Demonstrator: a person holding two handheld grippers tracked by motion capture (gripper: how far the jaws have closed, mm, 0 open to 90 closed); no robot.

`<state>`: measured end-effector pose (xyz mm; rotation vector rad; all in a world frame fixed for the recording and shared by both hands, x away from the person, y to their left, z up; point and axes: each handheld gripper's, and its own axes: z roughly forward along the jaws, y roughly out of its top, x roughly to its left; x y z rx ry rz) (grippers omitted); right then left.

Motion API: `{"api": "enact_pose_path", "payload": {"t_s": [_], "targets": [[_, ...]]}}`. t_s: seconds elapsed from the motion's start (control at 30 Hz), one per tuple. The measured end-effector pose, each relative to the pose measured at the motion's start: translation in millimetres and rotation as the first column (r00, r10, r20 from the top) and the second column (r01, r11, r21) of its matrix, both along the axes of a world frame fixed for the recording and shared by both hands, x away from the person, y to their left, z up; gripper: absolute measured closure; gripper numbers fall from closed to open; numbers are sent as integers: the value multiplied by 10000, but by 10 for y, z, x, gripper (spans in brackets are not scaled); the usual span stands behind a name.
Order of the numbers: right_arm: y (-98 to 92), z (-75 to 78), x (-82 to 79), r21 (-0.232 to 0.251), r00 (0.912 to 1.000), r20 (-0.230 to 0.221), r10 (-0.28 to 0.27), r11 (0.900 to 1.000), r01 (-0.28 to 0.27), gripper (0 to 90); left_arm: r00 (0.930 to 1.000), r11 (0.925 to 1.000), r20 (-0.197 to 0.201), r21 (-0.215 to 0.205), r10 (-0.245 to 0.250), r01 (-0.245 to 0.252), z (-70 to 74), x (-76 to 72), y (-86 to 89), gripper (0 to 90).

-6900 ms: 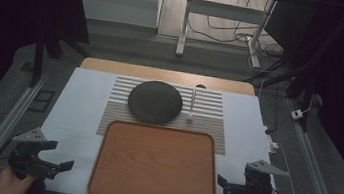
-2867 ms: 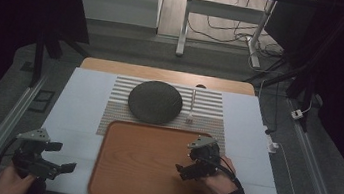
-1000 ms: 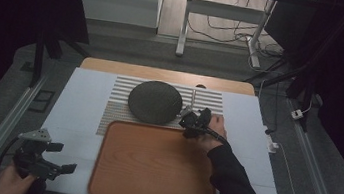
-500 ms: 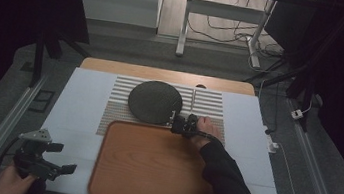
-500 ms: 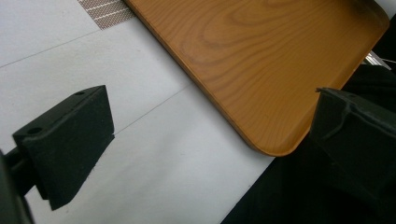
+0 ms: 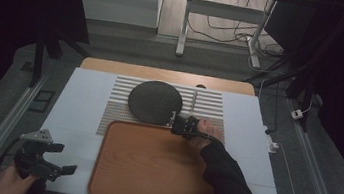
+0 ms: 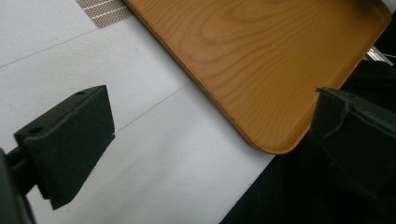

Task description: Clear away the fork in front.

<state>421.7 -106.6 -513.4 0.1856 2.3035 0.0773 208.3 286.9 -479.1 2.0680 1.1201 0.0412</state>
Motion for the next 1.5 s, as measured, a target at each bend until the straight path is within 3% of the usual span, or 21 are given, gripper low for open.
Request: {"api": "enact_pose_path", "payload": {"t_s": [0.13, 0.4, 0.43, 0.5, 0.57, 0.6, 0.7, 0.9, 1.0, 1.1, 1.13, 1.17, 1.2, 1.33, 1.47, 1.5], "targets": [[-88, 141, -68, 750, 9996, -166, -233, 9969, 245, 891, 10000, 10000, 29, -60, -14, 15, 2, -3, 4, 0], [-205, 292, -220, 1354, 9989, -309, -366, 9900, 404, 891, 10000, 10000, 78, -78, -10, 10, 8, -8, 4, 0], [-216, 316, -243, 1553, 9988, -349, -338, 9871, 389, 891, 10000, 10000, 87, -82, -1, 2, 8, -9, 6, 0], [-242, 387, -329, 2293, 9976, -589, -355, 9722, 481, 891, 9999, 10000, 107, -84, 17, -16, 9, -11, 7, 0], [-254, 413, -346, 2439, 9977, -661, -163, 9693, 320, 891, 9999, 9999, 126, -97, 62, -61, 10, -13, 10, 0], [-270, 447, -411, 2749, 9978, -654, -118, 9610, 293, 891, 9999, 9999, 137, -131, 51, -49, 11, -14, 13, 0], [-298, 485, -472, 3001, 9969, -789, -35, 9535, 271, 891, 9998, 9998, 167, -173, 65, -63, 13, -18, 17, 0], [-427, 593, -650, 4063, 9909, -1320, 276, 9133, 287, 891, 9997, 9993, 251, -355, -75, 84, 23, -21, 4, 0], [-489, 644, -705, 4683, 9845, -1689, 467, 8828, 384, 891, 9988, 9991, 489, -413, -25, 45, 37, -22, -10, 0], [-554, 693, -748, 5374, 9771, -2019, 672, 8416, 532, 891, 9987, 9991, 517, -421, -41, 63, 41, -18, -19, 0], [-577, 710, -762, 5502, 9740, -2143, 732, 8330, 585, 891, 9986, 9990, 525, -428, -91, 113, 43, -14, -24, 0], [-577, 710, -762, 5502, 9740, -2143, 732, 8330, 585, 891, 9985, 9989, 526, -442, -144, 168, 44, -9, -33, 0], [-617, 728, -792, 5845, 9675, -2361, 907, 8086, 668, 891, 9983, 9988, 545, -440, -193, 217, 45, -3, -44, 0], [-698, 733, -866, 6390, 9538, -2789, 1113, 7630, 979, 891, 9964, 9973, 694, -521, -488, 525, 57, 26, -97, 0], [-788, 735, -929, 6764, 9400, -3129, 1359, 7267, 1201, 891, 9931, 9945, 820, -553, -837, 884, 67, 76, -153, 0], [-788, 735, -929, 6764, 9400, -3129, 1359, 7267, 1201, 891, 9919, 9935, 860, -569, -933, 984, 69, 90, -169, 0]]}}
